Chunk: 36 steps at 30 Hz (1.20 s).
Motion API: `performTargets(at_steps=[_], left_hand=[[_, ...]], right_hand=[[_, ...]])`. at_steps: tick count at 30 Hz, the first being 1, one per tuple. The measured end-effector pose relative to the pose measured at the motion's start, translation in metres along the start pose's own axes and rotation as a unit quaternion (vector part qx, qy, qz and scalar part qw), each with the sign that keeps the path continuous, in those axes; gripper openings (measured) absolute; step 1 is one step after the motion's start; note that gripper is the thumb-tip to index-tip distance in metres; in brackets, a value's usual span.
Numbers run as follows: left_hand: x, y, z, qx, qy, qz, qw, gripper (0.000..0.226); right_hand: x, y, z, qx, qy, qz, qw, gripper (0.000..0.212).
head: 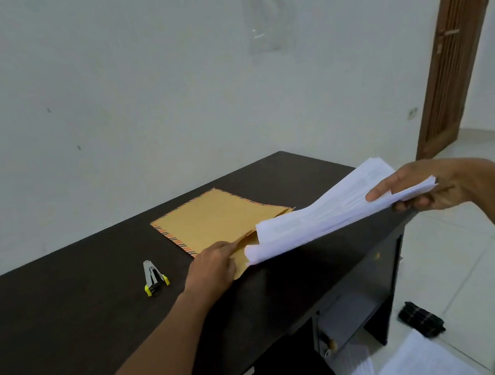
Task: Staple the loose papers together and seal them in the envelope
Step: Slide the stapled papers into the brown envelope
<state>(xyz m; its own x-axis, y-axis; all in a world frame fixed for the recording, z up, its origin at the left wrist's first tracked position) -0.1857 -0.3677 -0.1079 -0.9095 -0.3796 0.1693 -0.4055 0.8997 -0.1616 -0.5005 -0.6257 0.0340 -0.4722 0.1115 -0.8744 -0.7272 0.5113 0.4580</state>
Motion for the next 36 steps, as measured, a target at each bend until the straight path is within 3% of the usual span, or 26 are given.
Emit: performTargets(at_steps=[2, 8, 13, 20, 30, 36], left_hand=[[0.002, -0.002, -0.003, 0.001, 0.012, -0.007, 1.0, 0.052], [0.014, -0.005, -0.004, -0.004, 0.017, 0.018, 1.0, 0.044], [0.016, -0.006, -0.001, 0.01, 0.017, 0.041, 0.999, 0.046], [0.01, -0.009, 0.004, 0.023, 0.037, 0.038, 0.998, 0.047], [0.013, -0.011, 0.004, 0.012, 0.032, 0.031, 0.999, 0.048], [0.024, -0.013, 0.002, 0.001, 0.018, 0.034, 0.999, 0.044]], right_hand=[[0.003, 0.003, -0.002, -0.012, 0.027, 0.011, 0.999, 0.073], [0.007, -0.012, -0.003, 0.016, -0.028, -0.021, 0.999, 0.059], [0.006, -0.033, 0.015, 0.058, 0.023, -0.088, 0.994, 0.028], [0.02, -0.057, 0.049, 0.096, 0.099, -0.143, 0.98, 0.032], [0.02, -0.059, 0.033, 0.099, 0.149, -0.137, 0.974, 0.035], [0.017, -0.068, 0.052, 0.104, 0.124, -0.155, 0.975, 0.032]])
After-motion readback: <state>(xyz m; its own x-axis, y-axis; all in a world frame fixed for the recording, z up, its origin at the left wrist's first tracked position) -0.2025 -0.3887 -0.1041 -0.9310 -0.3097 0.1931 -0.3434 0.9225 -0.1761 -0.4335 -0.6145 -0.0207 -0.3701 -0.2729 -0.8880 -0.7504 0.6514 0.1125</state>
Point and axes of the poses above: each hand's wrist, its own y-axis away from the middle knuckle, its own z-axis out of the palm, x = y × z, the point moved 1 cm from there along -y, towards the middle knuckle, and after that the axes turned 11 degrees about -x, right-handed, at the moved point
